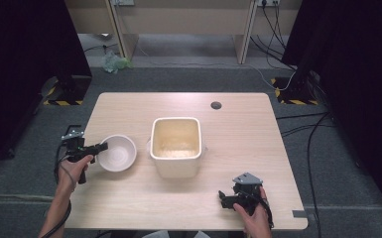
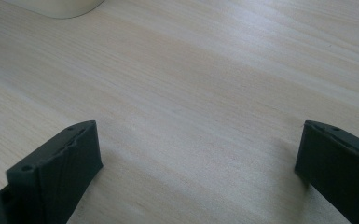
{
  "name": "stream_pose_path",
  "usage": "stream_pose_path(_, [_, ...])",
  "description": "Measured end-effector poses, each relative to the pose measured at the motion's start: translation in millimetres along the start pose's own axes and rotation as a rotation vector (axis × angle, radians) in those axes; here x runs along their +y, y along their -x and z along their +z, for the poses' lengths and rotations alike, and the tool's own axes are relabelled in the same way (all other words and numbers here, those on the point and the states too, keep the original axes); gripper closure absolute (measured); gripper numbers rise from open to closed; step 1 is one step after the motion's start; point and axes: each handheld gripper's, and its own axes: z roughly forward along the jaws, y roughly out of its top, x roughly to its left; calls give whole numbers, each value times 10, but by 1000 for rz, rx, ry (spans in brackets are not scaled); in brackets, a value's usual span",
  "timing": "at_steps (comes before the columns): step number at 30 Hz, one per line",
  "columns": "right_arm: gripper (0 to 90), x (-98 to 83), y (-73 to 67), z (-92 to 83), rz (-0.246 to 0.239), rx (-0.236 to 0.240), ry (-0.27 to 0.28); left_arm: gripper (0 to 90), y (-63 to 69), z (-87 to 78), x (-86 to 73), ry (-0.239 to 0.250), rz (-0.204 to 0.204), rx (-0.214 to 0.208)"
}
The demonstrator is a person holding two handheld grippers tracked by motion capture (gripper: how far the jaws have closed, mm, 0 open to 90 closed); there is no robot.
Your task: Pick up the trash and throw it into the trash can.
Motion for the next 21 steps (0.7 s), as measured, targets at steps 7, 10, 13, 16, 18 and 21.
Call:
stream_pose_path(7, [4, 0, 0, 0, 0, 0, 0, 826, 126, -104, 107, 37, 23, -37])
stream_pose_path(10, [4, 0, 0, 0, -1, 0, 0, 827, 143, -121, 119, 44, 24, -46])
stream_pose_path(13, [3, 0, 0, 0, 0, 0, 0, 826, 171, -145, 129, 50, 28, -55])
stream_pose_path(16, [4, 0, 0, 0, -1, 0, 0, 826, 192, -169, 142, 57, 29, -67])
stream_pose_path(18, [4, 0, 0, 1, 0, -1, 1, 826, 214, -197, 166, 65, 28, -80])
stream_pose_path(21, [4, 0, 0, 0, -1, 0, 0, 826, 238, -223, 190, 71, 33, -86])
